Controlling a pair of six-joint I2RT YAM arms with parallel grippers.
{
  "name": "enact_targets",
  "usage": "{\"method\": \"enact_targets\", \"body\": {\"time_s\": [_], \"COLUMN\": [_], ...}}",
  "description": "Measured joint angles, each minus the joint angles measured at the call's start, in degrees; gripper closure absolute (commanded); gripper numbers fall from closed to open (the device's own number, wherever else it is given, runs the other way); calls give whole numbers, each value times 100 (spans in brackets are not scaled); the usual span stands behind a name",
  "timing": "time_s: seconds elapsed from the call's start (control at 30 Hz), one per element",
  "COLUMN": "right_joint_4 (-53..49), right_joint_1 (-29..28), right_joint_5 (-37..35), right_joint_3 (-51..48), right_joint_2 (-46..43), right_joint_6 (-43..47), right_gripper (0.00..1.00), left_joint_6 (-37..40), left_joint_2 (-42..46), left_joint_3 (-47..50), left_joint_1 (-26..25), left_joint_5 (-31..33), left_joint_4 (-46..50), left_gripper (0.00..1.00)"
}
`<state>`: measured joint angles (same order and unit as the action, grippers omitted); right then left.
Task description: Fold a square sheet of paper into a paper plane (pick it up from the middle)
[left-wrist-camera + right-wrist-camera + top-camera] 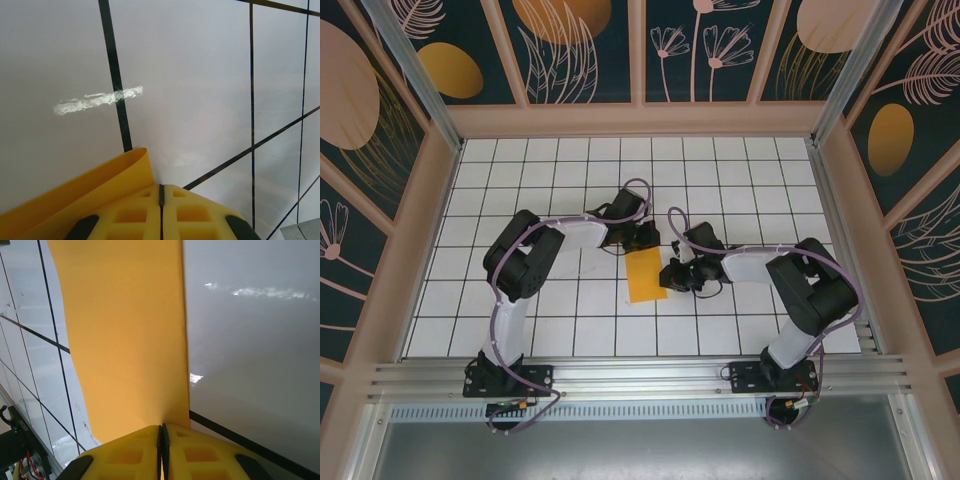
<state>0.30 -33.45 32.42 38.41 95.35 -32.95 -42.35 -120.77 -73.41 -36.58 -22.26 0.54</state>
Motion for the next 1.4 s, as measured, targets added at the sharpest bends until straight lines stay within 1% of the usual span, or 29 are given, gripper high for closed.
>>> {"method": "enact_targets", "body": {"time_s": [0.2,0.4,0.5,0.67,0.87,0.97,1.07,1.13,1.23,1.3,1.4], "right_joint_4": [-20,-22,-22,-22,-66,-367,-723,-811,-802,-785,-774], "right_joint_1": [4,4,4,4,-7,-15,-17,-17,-17,-15,17], "right_joint_5": [0,-2,-2,-4,-39,-98,-190,-267,-350,-433,-549], "right_joint_3": [9,4,4,4,11,59,273,546,973,1196,1460], "right_joint_2": [17,17,17,4,-44,-166,-247,-306,-350,-323,-94], "right_joint_6": [0,0,0,0,-2,-9,-9,-9,0,0,0], "right_gripper": [86,86,86,86,86,85,84,84,84,85,85], "left_joint_6": [190,415,533,710,809,802,708,568,262,22,-280], "left_joint_2": [-201,-564,-682,-776,-634,-146,573,1097,1696,1897,1917], "left_joint_3": [-400,-1029,-1298,-1567,-1554,-1259,-737,-256,573,1091,1600], "left_joint_1": [103,264,295,348,549,566,562,551,551,551,551], "left_joint_5": [-184,-107,-127,291,673,824,955,1003,903,737,516], "left_joint_4": [369,575,850,929,962,927,763,518,-22,-389,-713], "left_gripper": [91,90,90,89,87,83,78,75,75,75,76]}}
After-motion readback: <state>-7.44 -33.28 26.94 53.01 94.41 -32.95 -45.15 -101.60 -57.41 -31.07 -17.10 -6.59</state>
